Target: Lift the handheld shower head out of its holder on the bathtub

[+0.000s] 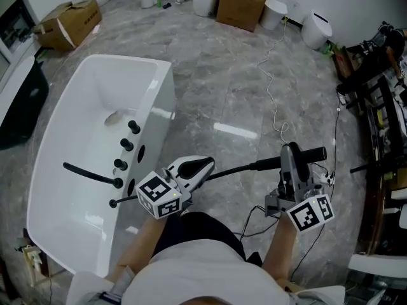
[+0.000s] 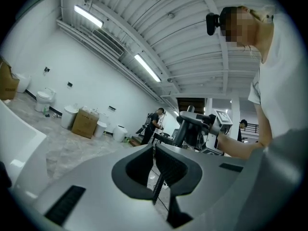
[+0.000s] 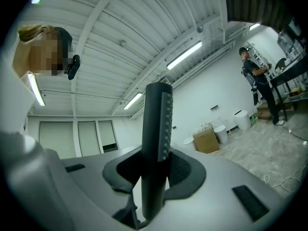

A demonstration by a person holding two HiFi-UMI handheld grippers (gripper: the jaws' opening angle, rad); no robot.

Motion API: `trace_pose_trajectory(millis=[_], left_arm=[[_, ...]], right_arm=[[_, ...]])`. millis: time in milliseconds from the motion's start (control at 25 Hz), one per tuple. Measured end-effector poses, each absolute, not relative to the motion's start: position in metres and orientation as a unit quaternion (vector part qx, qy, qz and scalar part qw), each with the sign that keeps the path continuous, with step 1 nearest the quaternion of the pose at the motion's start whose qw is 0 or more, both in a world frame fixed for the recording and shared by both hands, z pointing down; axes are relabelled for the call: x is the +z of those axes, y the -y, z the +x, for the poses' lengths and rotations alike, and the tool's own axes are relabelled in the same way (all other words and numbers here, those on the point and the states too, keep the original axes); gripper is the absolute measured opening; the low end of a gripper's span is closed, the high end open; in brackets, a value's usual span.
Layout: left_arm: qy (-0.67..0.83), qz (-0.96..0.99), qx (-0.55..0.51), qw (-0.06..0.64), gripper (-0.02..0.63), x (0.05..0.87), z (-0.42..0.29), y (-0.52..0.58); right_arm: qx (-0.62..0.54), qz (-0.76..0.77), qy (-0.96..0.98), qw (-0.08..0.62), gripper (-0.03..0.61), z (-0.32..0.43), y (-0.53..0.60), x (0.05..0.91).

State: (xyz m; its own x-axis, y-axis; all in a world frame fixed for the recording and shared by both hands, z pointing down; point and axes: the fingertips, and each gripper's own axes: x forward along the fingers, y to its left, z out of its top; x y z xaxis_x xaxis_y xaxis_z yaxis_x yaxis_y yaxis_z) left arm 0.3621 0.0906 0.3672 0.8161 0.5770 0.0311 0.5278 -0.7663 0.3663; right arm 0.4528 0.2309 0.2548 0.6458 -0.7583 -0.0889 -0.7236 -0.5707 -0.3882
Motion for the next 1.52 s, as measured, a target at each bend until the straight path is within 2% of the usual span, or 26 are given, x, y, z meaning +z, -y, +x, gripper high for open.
trace_pose_trajectory(millis=[120, 360, 760, 1520], left_arm=[[-0.311, 0.932, 0.074, 0.171, 0.02, 0.367, 0.364, -0.097], [-0.349, 0.919, 0.081, 0.165, 0.02, 0.37, 0.363, -0.111], [-0.394, 0.901, 0.087, 0.159, 0.02, 0.365, 0.351, -0.126], [-0.413, 0.894, 0.08, 0.155, 0.02, 0.363, 0.343, -0.136]], right_arm=[[-0.037, -0.9, -0.396, 0.18, 0.115, 0.452, -0.242, 0.257], [-0.027, -0.91, -0.362, 0.2, 0.115, 0.445, -0.261, 0.261], [-0.018, -0.928, -0.334, 0.166, 0.115, 0.428, -0.259, 0.258], [-0.017, -0.929, -0.339, 0.148, 0.114, 0.41, -0.253, 0.258]])
